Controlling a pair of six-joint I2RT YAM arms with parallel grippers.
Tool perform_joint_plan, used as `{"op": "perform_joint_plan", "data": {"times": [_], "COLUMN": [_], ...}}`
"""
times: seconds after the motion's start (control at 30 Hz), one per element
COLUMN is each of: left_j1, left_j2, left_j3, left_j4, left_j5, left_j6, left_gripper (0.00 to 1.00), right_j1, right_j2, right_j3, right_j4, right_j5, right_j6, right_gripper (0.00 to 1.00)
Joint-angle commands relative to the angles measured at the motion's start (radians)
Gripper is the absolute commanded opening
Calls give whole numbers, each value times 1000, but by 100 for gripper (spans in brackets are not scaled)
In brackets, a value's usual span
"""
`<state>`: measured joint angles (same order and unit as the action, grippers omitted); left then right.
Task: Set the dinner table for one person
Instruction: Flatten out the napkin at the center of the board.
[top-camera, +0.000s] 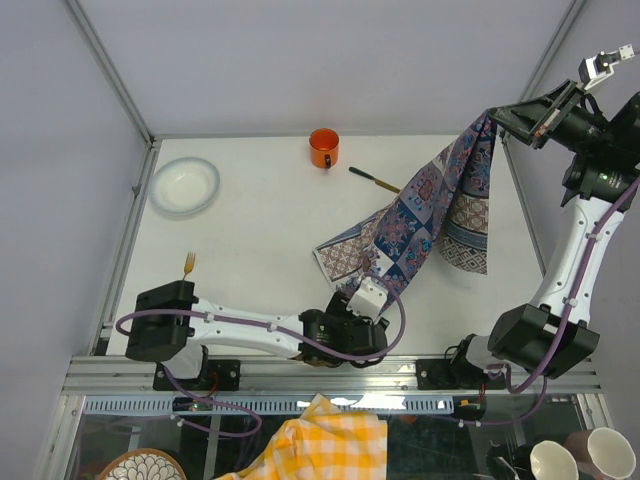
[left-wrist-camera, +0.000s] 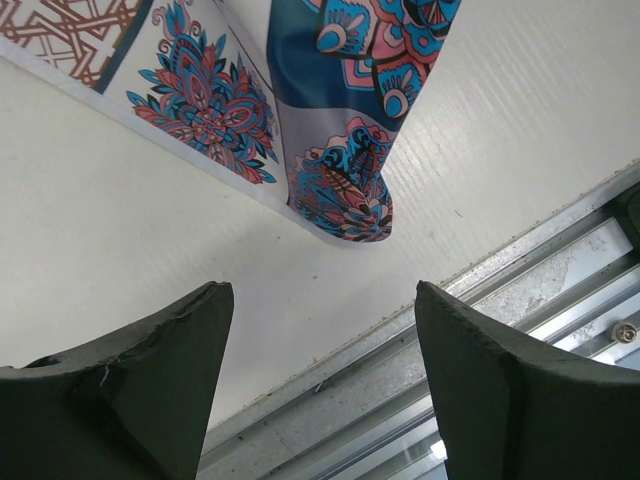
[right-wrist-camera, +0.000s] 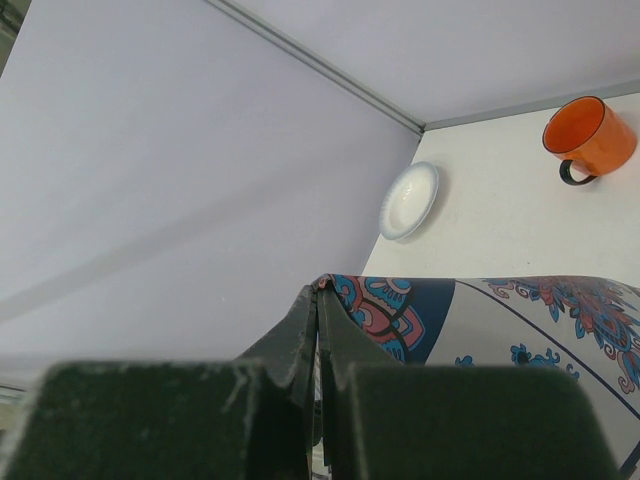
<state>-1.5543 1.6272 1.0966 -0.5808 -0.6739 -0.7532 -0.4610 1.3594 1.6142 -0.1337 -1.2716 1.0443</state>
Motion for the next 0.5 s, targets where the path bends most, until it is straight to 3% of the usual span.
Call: {"op": "perform_joint_plan", "data": {"times": [0.0, 0.47], "left_j1": [-15, -20], "left_j2": [50, 144], "left_j3": [32, 78], "left_j4": [89, 163], "left_j5": [20, 34], "left_j6": [-14, 19], "left_gripper": [75, 74], "right_j1": [4, 5], "right_j2": [-8, -8], "right_j3": [58, 59], "right_j4": [20, 20], "right_j5": [5, 4], "right_j6": [4, 4], "right_gripper": [0, 0]}}
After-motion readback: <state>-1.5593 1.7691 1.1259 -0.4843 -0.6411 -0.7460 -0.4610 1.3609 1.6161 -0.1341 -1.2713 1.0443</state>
